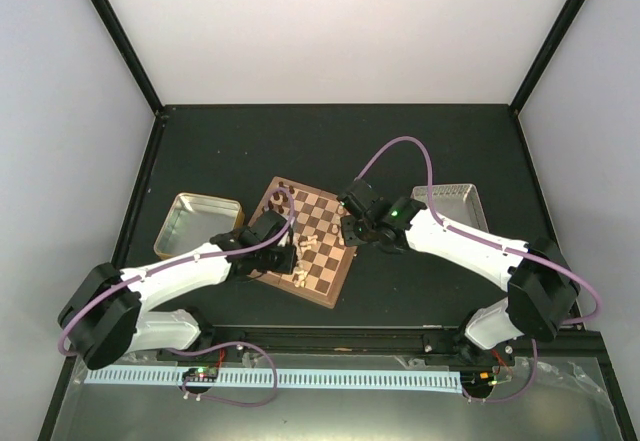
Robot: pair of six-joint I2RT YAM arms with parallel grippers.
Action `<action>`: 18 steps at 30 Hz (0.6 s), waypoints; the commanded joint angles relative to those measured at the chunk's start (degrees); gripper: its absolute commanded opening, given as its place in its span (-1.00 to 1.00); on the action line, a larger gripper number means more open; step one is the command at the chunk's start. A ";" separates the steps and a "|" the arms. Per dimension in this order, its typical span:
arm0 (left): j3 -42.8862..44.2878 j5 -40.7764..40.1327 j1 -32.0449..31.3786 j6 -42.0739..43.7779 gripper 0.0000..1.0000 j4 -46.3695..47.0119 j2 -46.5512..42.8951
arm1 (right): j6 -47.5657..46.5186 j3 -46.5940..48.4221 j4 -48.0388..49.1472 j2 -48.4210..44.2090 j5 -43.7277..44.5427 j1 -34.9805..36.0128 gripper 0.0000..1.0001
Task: Set up the chess pieces on the board
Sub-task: Pick up the chess piece from the chessboard.
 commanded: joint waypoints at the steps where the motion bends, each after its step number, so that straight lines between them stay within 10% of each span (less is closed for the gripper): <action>1: 0.91 -1.74 -0.37 0.25 -0.83 -1.33 -0.31 | 0.95 0.01 1.14 -0.86 0.37 -0.19 -0.20; 18: 4.41 7.91 -2.54 5.17 -0.85 2.56 -5.78 | 5.39 -3.57 3.55 -7.38 7.59 -0.26 -0.21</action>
